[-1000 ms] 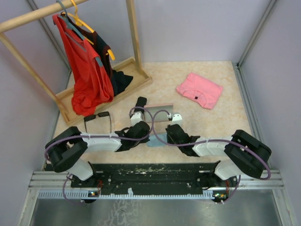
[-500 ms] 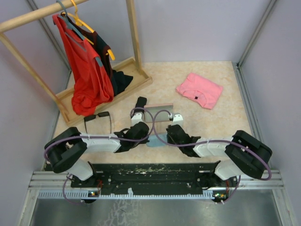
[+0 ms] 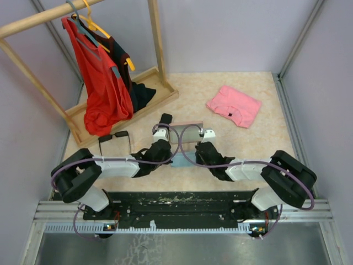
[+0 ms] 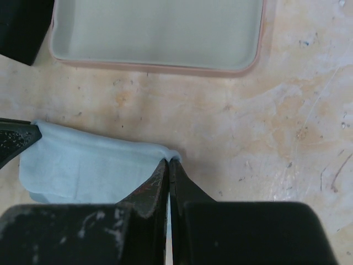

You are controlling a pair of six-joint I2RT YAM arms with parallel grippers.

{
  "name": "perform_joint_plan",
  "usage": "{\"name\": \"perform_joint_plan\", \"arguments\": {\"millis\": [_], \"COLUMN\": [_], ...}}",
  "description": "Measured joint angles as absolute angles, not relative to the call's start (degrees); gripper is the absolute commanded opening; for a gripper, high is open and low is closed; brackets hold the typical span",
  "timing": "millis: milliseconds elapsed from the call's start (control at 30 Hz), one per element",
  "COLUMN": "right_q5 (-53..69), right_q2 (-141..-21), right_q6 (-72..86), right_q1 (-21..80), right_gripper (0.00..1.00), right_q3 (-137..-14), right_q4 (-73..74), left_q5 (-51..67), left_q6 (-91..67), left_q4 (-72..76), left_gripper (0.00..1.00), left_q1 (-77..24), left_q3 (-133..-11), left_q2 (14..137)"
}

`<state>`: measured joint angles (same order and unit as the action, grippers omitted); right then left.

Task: Organize the sunglasses
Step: Pick up the glasses cleaning cloth from the center of the board, then place the glasses cleaning cloth in the sunglasses case.

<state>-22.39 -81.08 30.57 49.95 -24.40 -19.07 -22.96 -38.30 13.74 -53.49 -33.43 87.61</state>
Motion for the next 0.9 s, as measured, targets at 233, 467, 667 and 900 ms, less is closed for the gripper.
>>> {"name": "perform_joint_plan", "arguments": {"millis": [233, 467, 667, 900], "right_q5": [-22.0, -20.2, -18.3, -16.1], "right_q2": [-81.2, -82.4, -83.9, -86.5], "right_q6": [28.1, 26.1, 25.0, 23.5], "right_q1": [47.9, 45.1, 42.2, 39.3], "right_gripper": [0.0, 0.0, 0.0, 0.0], "right_q3": [-27.2, -30.3, -32.3, -35.4], "right_q4": [-20.4, -20.6, -20.5, -20.5], "left_q5": [-22.9, -22.5, -21.4, -19.9], "left_q6": [-34.8, -31.7, -29.6, -27.9], "left_q4": [15.6, 17.8, 19.6, 20.6], "left_gripper": [0.0, 0.0, 0.0, 0.0], "left_q1": [-51.8, -50.1, -48.1, -46.0], "left_q3": [-34.4, -38.2, -42.3, -45.5], "left_q2": [87.6, 89.0, 92.5, 96.4]}}
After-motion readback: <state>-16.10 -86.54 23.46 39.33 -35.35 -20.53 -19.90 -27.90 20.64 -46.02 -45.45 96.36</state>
